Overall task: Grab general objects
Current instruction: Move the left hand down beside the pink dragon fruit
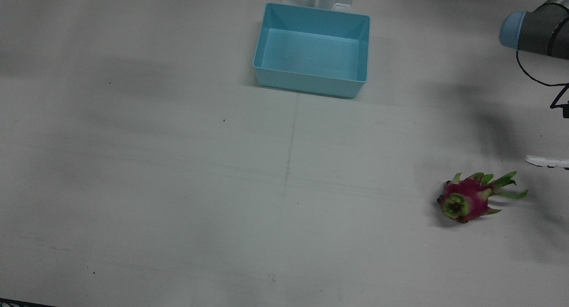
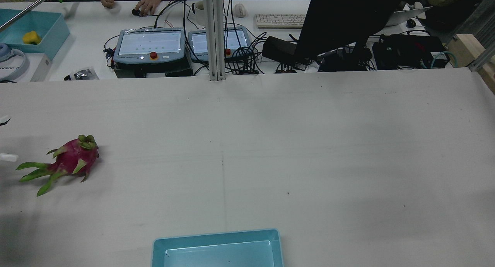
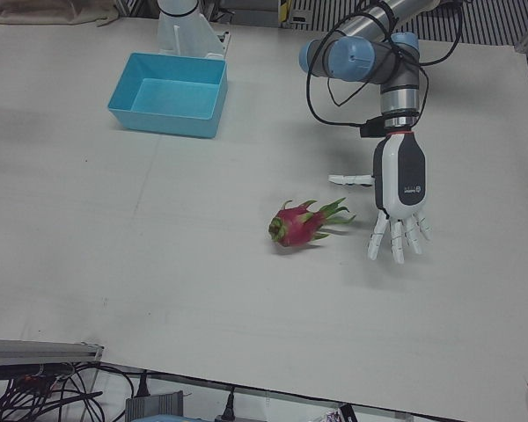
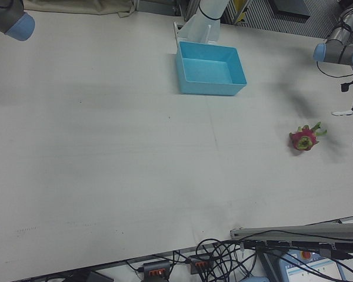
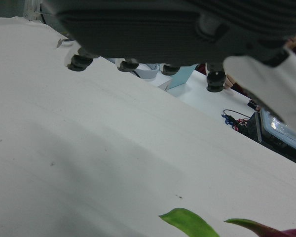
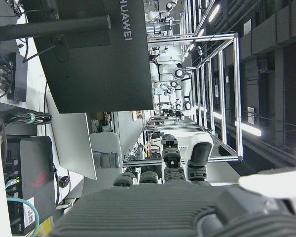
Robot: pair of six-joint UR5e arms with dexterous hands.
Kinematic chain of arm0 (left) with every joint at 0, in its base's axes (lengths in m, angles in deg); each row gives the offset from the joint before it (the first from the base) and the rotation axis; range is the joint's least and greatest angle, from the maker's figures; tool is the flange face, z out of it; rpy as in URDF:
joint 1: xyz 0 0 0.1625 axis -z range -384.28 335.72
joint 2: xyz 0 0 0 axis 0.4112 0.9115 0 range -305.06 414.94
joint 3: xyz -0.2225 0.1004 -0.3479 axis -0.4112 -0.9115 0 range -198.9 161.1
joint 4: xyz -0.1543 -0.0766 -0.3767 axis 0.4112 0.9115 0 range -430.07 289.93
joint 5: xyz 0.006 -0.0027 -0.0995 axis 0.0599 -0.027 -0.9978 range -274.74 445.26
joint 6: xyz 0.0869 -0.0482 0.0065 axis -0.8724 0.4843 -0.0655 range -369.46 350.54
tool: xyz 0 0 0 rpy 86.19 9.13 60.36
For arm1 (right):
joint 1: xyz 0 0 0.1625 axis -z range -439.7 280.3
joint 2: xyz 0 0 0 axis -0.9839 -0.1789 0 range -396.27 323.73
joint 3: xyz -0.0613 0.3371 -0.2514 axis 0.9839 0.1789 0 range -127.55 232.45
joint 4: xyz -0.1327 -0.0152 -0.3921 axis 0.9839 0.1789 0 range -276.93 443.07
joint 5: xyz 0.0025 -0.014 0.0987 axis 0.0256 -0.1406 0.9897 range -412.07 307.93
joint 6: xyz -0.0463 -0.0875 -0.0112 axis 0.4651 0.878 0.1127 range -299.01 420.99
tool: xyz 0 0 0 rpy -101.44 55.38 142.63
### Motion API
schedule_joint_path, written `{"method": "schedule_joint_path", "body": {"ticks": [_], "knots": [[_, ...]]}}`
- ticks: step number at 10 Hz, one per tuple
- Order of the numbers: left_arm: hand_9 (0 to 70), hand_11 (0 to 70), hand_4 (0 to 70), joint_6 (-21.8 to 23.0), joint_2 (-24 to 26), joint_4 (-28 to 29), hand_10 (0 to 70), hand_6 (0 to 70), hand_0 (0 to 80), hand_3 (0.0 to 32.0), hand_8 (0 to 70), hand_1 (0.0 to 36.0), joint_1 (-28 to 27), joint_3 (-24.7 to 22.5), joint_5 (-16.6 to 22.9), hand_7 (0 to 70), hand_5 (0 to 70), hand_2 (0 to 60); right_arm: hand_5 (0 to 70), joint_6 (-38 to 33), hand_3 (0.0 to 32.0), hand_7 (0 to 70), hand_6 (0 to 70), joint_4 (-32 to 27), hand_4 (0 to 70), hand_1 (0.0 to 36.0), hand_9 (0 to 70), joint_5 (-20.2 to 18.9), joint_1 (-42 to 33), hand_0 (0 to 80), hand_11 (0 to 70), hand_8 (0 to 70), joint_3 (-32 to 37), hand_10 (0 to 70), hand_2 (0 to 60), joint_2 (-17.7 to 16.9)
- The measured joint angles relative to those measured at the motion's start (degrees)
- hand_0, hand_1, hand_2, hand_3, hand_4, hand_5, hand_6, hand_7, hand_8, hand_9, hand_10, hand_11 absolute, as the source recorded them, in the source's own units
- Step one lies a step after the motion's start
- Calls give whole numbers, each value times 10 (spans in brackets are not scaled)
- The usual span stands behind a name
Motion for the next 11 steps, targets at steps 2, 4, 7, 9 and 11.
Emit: {"method": "schedule_joint_path", "body": {"ticks": [2,4,7,9,11], "knots": [[0,67,0,19,0,3,36,0,483,320,0,100,-21,1,-1,0,0,0,0,0,0,0,0,0,0,0,0,0,0,0,0,0,0,0,0,0],[0,57,0,45,5,17,29,0,483,320,0,102,-54,-1,-8,0,0,0,0,0,0,0,0,0,0,0,0,0,0,0,0,0,0,0,0,0],[0,55,0,60,22,9,27,0,487,320,0,113,-90,11,-56,0,0,0,0,0,0,0,0,0,0,0,0,0,0,0,0,0,0,0,0,0],[0,53,0,68,25,6,26,0,490,320,0,116,-99,26,-83,0,0,0,0,0,0,0,0,0,0,0,0,0,0,0,0,0,0,0,0,0],[0,52,0,82,27,4,24,0,493,320,0,122,-116,33,-104,0,0,0,0,0,0,0,0,0,0,0,0,0,0,0,0,0,0,0,0,0]]}}
